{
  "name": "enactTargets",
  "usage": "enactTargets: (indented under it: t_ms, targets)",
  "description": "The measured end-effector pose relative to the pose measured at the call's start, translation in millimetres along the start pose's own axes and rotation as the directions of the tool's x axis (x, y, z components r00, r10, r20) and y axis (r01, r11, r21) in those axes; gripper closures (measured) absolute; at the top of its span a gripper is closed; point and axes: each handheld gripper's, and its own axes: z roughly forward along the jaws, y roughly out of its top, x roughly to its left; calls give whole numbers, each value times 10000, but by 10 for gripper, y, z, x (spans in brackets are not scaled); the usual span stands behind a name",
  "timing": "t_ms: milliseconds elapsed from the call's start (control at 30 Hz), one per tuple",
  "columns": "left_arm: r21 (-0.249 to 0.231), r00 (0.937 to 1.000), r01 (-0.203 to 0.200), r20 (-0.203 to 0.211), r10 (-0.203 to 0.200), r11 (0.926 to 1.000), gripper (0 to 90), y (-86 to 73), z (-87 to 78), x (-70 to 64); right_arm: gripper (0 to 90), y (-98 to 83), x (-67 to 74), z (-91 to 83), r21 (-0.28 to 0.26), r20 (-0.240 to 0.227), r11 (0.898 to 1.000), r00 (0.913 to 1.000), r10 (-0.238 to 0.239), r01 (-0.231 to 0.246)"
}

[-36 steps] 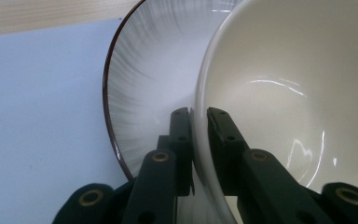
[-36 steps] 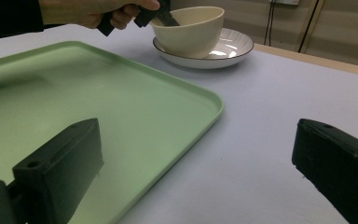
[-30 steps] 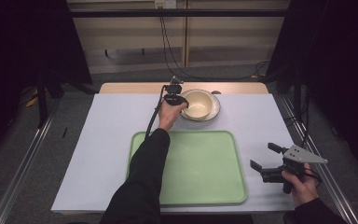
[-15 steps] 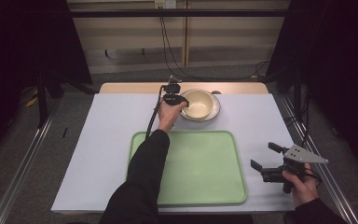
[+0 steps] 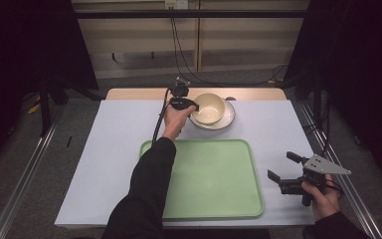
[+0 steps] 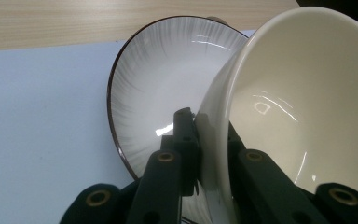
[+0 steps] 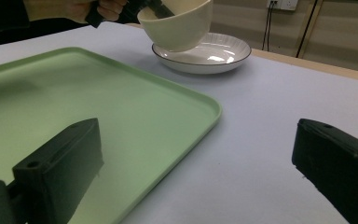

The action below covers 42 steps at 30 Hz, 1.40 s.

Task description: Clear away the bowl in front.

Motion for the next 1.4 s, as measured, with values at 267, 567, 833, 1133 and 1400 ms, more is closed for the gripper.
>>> enactTargets:
  t_ms: [267, 567, 833, 1133, 1400]
  targets:
    - [-199, 10000, 50, -38, -51, 9998, 837, -40, -112, 35, 12, -2, 1, 3, -39, 7, 10000, 10000, -14, 14]
    - [-108, 9994, -339, 47, 340, 9994, 836, -58, -305, -43, 12, -2, 2, 0, -51, 28, 10000, 10000, -5, 5]
    - [-118, 9966, -819, 126, 820, 9966, 836, -76, -431, -130, 12, -4, -5, -5, -99, 54, 9999, 10000, 38, -38]
    - [-120, 9925, -1129, 457, 1133, 9935, 836, -100, -529, -189, 12, -3, -8, -4, -152, 70, 9999, 10000, 26, -25]
    - [88, 9868, -1396, 845, 1383, 9902, 836, -175, -540, -333, 12, -2, -6, -3, -232, 68, 9997, 10000, 17, -16]
